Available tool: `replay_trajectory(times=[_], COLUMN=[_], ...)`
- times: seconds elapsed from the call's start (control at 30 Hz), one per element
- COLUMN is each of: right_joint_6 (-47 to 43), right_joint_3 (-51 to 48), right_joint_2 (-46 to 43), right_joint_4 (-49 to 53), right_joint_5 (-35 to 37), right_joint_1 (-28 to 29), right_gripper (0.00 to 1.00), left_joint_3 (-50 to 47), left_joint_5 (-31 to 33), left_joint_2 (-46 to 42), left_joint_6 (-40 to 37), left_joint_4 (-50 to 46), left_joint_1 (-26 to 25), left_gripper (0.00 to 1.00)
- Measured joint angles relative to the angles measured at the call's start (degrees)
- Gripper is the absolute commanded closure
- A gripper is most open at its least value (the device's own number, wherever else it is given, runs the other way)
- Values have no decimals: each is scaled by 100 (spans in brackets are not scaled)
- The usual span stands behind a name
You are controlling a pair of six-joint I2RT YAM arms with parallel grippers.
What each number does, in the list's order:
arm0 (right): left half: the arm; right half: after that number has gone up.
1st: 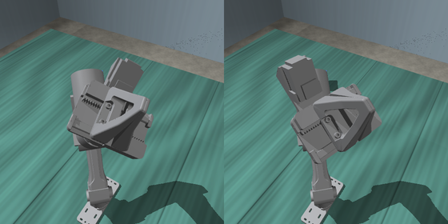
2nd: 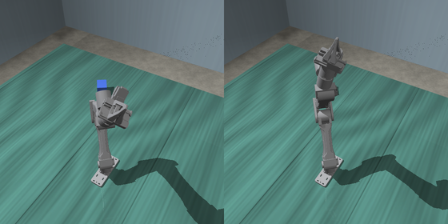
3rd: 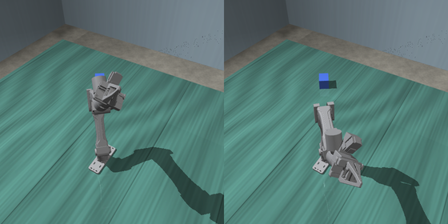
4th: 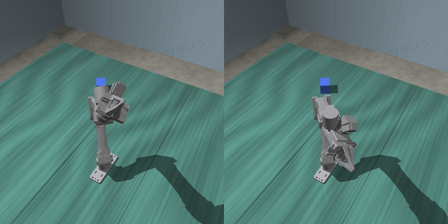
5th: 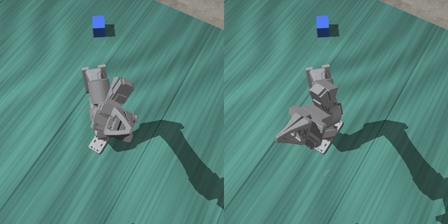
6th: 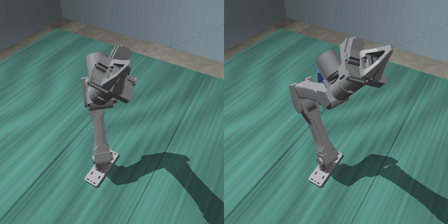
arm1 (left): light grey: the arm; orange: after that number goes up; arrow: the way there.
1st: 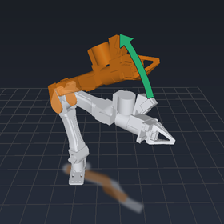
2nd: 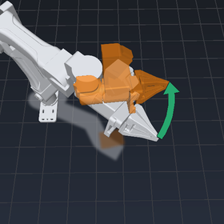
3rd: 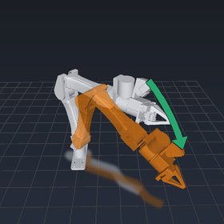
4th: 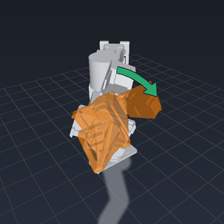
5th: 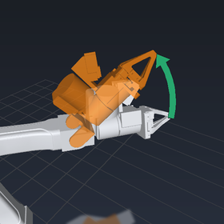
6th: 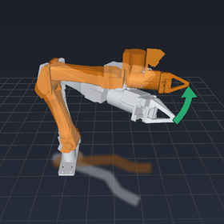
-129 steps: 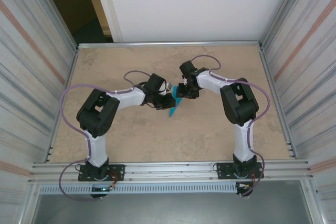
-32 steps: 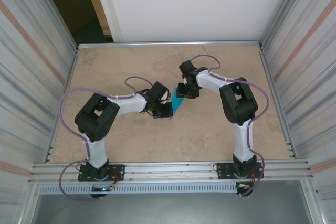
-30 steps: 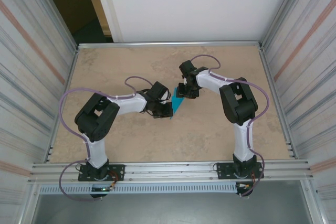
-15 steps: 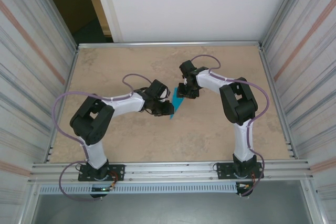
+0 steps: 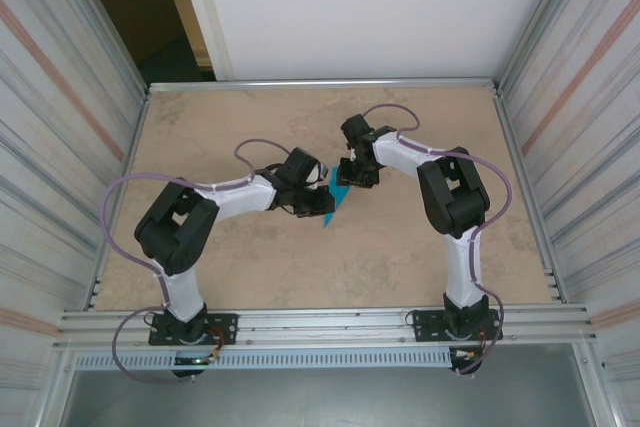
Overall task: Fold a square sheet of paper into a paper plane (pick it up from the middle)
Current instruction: Fold the wing for the fifth time at the center of the table.
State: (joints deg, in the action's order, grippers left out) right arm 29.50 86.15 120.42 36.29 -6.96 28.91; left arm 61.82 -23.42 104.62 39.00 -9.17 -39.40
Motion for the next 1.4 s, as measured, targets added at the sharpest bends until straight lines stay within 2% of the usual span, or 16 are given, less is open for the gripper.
replay_trajectory(times=[1.4], right_joint_6=[0], right_joint_3=[87], right_joint_2=[50], right_joint_4=[107], right_joint_5=[39], right_joint_1=[0], right_gripper=[58], left_joint_3=[-68], left_joint_5=[-146], left_joint_2=[415], left_joint_6=[26], left_joint_4=[44], left_joint_1=[0], left_gripper=[90])
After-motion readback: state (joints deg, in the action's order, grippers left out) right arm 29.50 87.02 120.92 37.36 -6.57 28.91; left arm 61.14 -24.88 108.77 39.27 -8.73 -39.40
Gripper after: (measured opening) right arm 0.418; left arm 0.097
